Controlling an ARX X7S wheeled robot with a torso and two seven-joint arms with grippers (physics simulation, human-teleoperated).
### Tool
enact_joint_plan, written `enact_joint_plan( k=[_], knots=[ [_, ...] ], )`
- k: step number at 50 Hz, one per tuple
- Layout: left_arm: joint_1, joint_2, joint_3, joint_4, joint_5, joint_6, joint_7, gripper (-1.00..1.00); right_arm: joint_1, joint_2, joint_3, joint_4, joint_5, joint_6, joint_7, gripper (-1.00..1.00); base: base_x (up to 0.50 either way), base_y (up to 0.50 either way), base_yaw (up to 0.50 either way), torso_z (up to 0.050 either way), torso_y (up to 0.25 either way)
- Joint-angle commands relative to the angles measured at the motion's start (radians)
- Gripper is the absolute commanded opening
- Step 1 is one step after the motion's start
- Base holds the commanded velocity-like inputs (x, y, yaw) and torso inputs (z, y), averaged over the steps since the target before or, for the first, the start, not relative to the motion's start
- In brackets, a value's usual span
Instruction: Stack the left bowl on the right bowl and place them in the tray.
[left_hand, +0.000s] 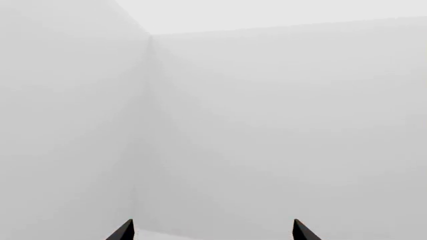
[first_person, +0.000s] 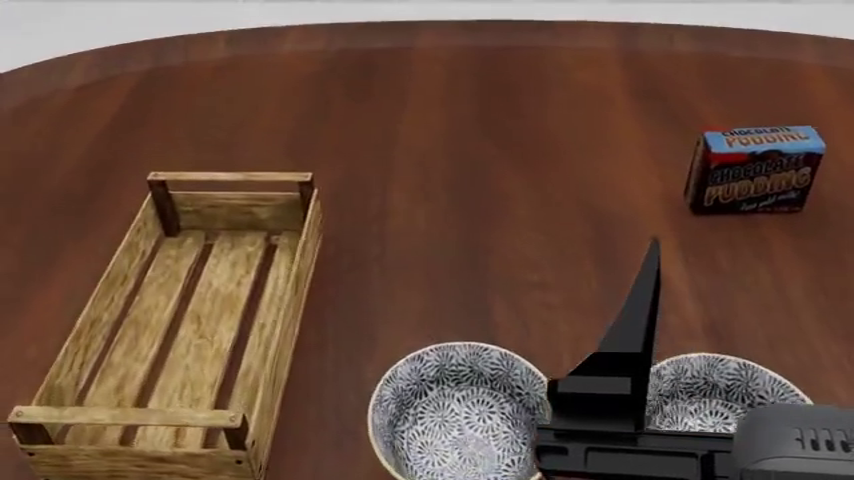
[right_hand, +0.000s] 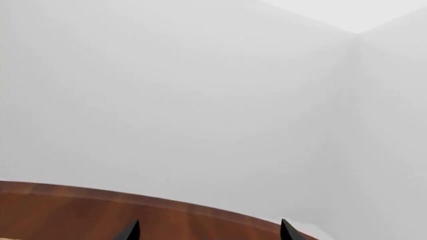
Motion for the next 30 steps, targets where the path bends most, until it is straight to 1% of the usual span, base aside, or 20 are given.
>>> enact_joint_plan(
  k=[1,14,24,30],
  knots=[
    [-0.063,-0.007,0.075,0.000,0.010,0.022,-0.013,1.00,0.026,0.005,-0.027,-0.005,0.010,0.001,0.012,1.00,0.47,0.41,0.00,0.000,0.000],
    [-0.090,-0.001,0.104,-0.003,0.010,0.020,-0.018,1.00,0.026,0.020,-0.050,0.003,-0.004,-0.038,0.017,1.00,0.47,0.41,0.00,0.000,0.002],
    [-0.106,0.000,0.117,-0.001,0.006,0.016,-0.019,1.00,0.011,0.043,-0.058,0.004,-0.015,-0.071,0.017,1.00,0.47,0.31,0.00,0.000,0.001],
    [-0.143,-0.006,0.157,0.001,0.005,0.020,-0.016,1.00,0.009,0.042,-0.065,0.013,-0.020,-0.078,0.014,1.00,0.47,0.30,0.00,0.000,0.002]
  ],
)
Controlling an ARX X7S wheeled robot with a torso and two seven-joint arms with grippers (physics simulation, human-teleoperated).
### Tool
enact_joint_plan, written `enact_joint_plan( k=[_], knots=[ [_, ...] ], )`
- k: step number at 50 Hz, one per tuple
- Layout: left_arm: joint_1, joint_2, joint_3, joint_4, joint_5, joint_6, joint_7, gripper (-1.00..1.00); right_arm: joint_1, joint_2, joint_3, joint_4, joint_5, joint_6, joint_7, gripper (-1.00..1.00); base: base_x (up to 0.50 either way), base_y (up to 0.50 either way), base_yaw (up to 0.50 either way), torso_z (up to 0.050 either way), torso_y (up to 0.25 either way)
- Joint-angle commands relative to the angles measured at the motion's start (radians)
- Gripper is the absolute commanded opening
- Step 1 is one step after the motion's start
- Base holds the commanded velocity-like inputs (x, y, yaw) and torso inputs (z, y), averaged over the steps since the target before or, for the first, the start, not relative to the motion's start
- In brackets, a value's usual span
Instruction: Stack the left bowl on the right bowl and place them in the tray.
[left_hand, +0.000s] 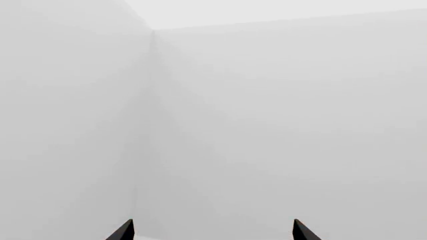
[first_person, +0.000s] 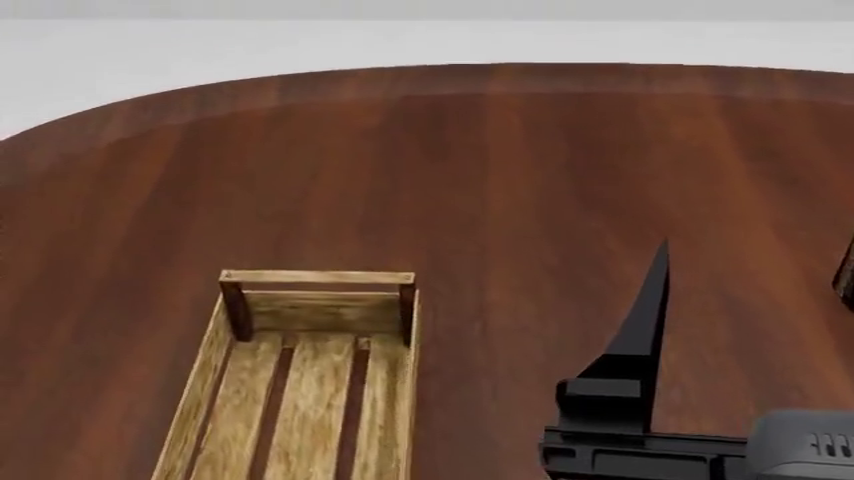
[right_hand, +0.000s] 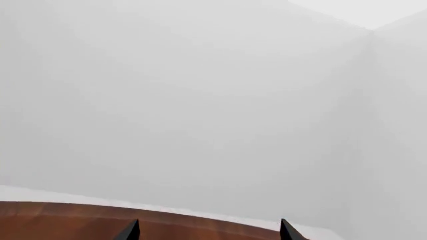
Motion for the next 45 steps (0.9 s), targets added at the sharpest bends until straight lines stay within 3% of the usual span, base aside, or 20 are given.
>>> enact_joint_plan(
  k=[1,15,25,45],
  knots=[
    [-0.054,-0.004,0.057,0.002,-0.002,0.001,0.001,1.00,-0.008,0.010,-0.012,0.010,-0.010,-0.025,-0.001,1.00,0.46,0.30,0.00,0.000,0.000],
    [-0.234,0.014,0.223,0.003,-0.019,-0.036,-0.028,1.00,-0.001,0.033,-0.016,-0.004,-0.013,-0.042,0.013,1.00,0.11,0.06,0.00,0.000,0.001],
    [-0.378,0.013,0.346,0.003,-0.042,-0.031,-0.039,1.00,0.017,0.049,-0.026,-0.008,-0.004,-0.052,0.021,1.00,0.00,0.00,0.00,0.000,-0.155],
    [-0.464,-0.006,0.438,0.003,-0.041,-0.008,-0.041,1.00,0.058,0.042,-0.058,-0.003,0.004,-0.048,0.019,1.00,0.00,0.00,0.00,0.000,-0.175]
  ],
)
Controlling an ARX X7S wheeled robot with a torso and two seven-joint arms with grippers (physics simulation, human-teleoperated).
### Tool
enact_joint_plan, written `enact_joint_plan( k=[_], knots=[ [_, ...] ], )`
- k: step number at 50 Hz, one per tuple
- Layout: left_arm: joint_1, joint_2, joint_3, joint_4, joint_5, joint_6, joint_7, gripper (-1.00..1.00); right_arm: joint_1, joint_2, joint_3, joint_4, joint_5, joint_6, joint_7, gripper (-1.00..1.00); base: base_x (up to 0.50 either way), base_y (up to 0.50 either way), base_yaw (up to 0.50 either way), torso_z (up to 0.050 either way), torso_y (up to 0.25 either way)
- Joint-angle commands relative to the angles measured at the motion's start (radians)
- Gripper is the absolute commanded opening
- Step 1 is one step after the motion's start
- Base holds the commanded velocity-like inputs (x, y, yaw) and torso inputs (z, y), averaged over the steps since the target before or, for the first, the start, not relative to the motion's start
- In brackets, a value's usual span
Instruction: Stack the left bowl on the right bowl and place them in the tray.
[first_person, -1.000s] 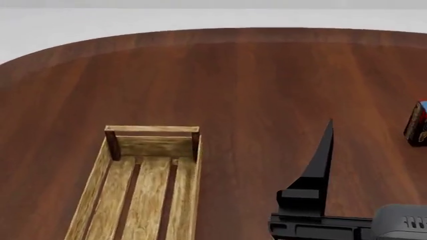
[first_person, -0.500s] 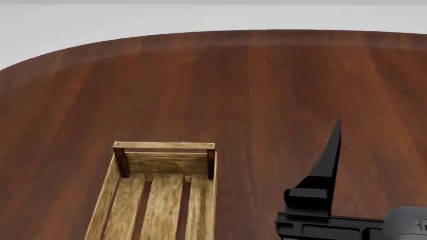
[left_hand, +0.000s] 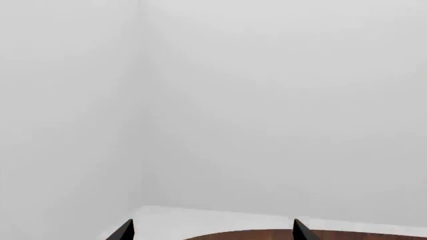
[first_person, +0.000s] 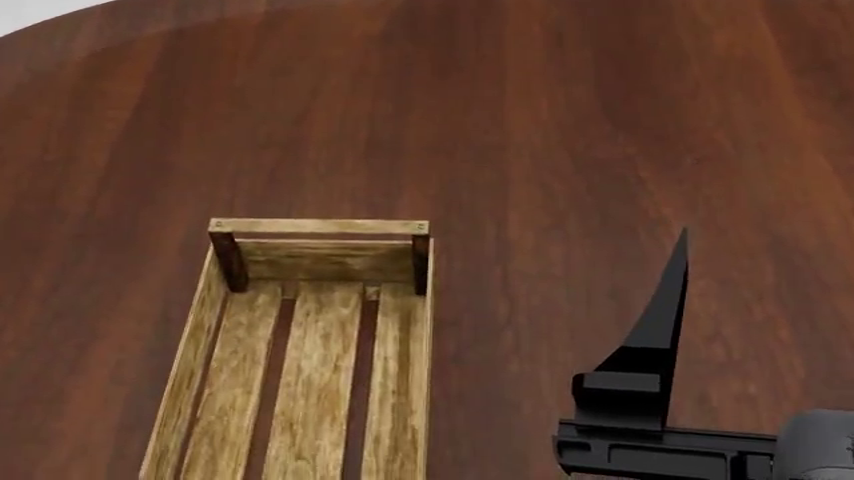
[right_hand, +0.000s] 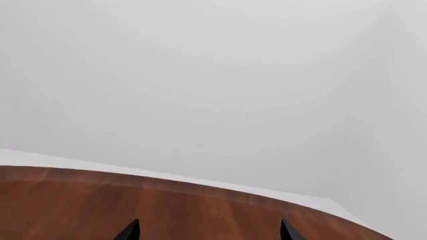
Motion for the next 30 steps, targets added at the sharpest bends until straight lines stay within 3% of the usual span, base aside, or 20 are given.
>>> enact_joint_plan(
  k=[1,13,18,25,30],
  knots=[
    [-0.056,-0.011,0.061,0.000,0.001,0.011,-0.003,1.00,0.020,-0.001,-0.017,0.000,0.004,0.000,0.001,1.00,0.00,0.00,0.00,0.000,-0.178],
    [-0.224,-0.055,0.243,0.000,0.030,0.086,-0.003,1.00,0.061,0.020,-0.030,-0.005,0.051,0.011,0.006,1.00,0.00,0.00,0.00,0.000,-0.056],
    [-0.454,-0.087,0.473,0.000,0.037,0.143,0.002,1.00,0.136,0.060,-0.081,-0.011,0.115,-0.001,-0.003,1.00,0.00,0.00,0.00,0.000,0.000],
    [-0.801,-0.154,0.814,0.001,0.045,0.185,0.025,1.00,0.406,0.188,-0.224,-0.012,0.347,-0.006,-0.109,1.00,0.00,0.00,0.00,0.000,0.000],
    [-0.793,-0.205,0.736,0.001,0.032,0.173,0.040,1.00,0.543,0.267,-0.158,-0.012,0.616,0.129,-0.230,1.00,0.00,0.00,0.00,0.000,0.000]
  ],
)
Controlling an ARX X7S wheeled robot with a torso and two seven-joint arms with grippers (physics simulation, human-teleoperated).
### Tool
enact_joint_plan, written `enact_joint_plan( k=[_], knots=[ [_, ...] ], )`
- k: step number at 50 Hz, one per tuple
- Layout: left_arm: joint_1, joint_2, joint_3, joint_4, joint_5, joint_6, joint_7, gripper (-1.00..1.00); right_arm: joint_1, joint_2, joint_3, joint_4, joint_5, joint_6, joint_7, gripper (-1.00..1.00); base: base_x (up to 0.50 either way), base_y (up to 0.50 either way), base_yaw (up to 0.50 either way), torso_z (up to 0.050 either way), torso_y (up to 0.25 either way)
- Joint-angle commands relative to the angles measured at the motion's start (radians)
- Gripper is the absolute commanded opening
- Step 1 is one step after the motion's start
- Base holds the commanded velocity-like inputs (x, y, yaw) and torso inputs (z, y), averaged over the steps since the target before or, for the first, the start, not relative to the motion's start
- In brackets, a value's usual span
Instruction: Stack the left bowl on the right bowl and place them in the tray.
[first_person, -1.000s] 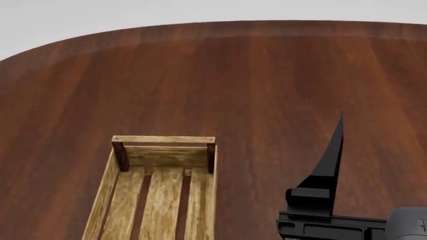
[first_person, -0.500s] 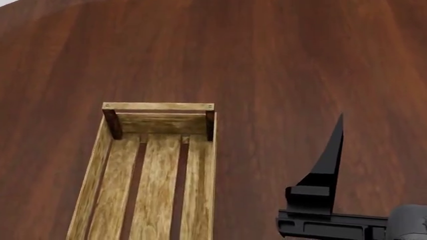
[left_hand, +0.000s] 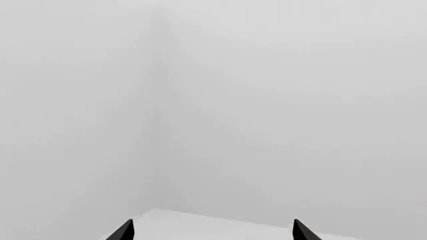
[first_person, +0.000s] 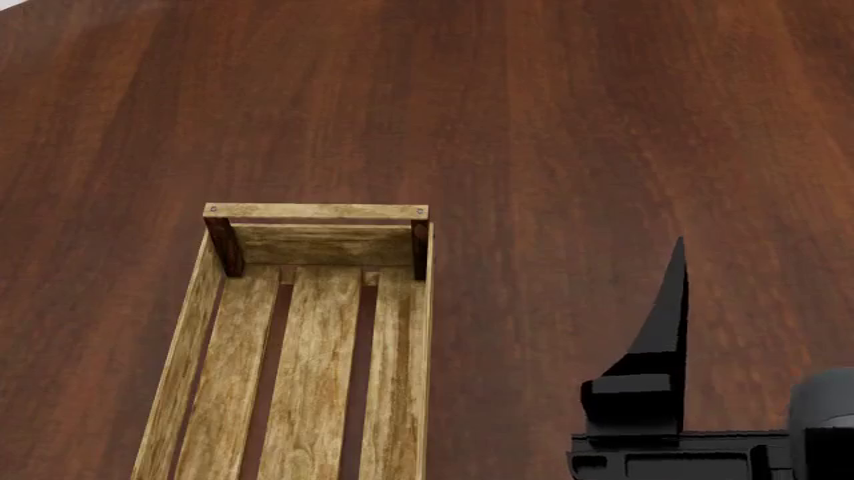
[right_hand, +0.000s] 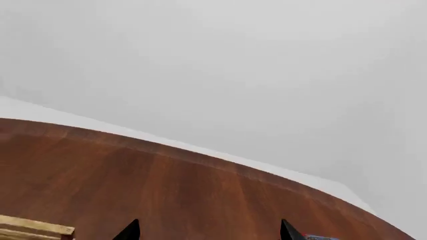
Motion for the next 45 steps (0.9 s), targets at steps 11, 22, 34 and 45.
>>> enact_joint_plan(
  k=[11,22,34,45],
  knots=[
    [-0.179,-0.083,0.075,0.000,-0.011,0.008,-0.007,1.00,0.571,-0.018,0.078,0.160,0.986,0.556,-0.093,1.00,0.00,0.00,0.00,0.000,0.000],
    [-0.166,-0.083,0.029,0.000,-0.036,0.007,0.011,1.00,0.649,-0.161,-0.048,0.286,1.212,0.693,-0.011,1.00,0.00,0.00,0.00,0.000,0.000],
    [-0.123,-0.083,0.028,0.000,-0.001,0.024,-0.003,1.00,0.565,-0.111,-0.096,0.309,1.206,0.814,-0.114,1.00,0.00,0.00,0.00,0.000,0.000],
    [-0.089,-0.083,0.033,0.000,0.029,0.036,-0.020,1.00,0.450,-0.062,-0.124,0.309,1.115,0.843,-0.199,1.00,0.00,0.00,0.00,0.000,0.000]
  ],
)
